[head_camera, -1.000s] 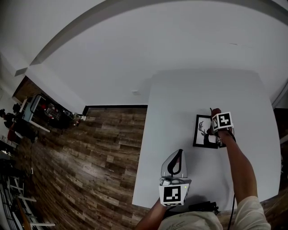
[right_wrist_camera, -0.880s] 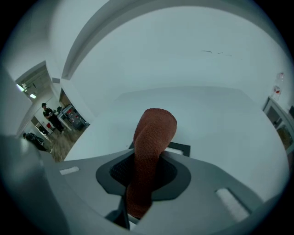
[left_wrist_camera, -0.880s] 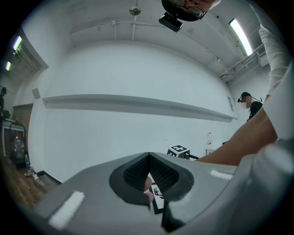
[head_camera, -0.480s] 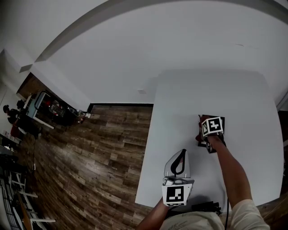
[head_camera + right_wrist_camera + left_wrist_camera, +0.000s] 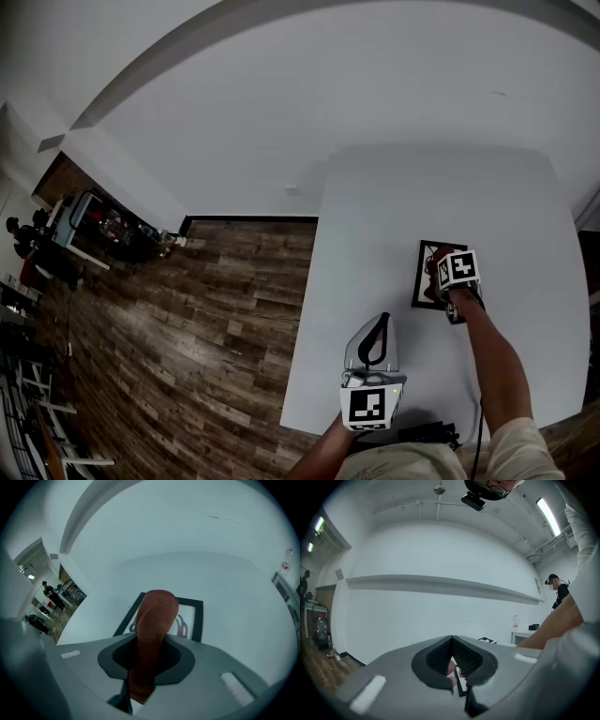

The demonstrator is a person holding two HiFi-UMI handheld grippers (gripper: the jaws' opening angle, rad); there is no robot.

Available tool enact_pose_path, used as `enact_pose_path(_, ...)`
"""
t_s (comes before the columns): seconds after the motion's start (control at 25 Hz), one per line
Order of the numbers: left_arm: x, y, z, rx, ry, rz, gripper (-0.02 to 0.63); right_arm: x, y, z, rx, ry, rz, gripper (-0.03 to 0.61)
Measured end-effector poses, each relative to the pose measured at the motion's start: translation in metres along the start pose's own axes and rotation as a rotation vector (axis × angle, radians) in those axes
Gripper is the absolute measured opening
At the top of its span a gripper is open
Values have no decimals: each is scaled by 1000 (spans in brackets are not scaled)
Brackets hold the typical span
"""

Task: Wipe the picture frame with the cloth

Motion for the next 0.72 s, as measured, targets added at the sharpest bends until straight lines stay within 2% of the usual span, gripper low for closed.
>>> enact_pose_path(0.2,-8,-5,-1,-10,1,-26,1,-48,8,-11,7,-45,-64,109)
enact_pose_path(0.36,-12,-9,-2,-19,3,-43,1,-67,12,-13,7,-68,-89,109)
enact_pose_path(0.52,-13,-11,0,-43,-3,-44,0,-69,16,-13,1,-68,-93,109)
enact_pose_path(0.64,-13,-7,0,-1,15,-46,1,-58,23,-9,-27,-60,-68,109)
enact_pose_path(0.72,-12,-5,2,-3,14,-44,0,-43,31,-1,-55,-50,-32,109)
Point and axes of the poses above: the fingertips, and each gripper's own axes: y backward along the fingers, x to its left, z out of its top, the point moved 1 cm from there along y, backward along the fingers, and after that the axes turned 11 degrees about -z, right-handed, at the moved point
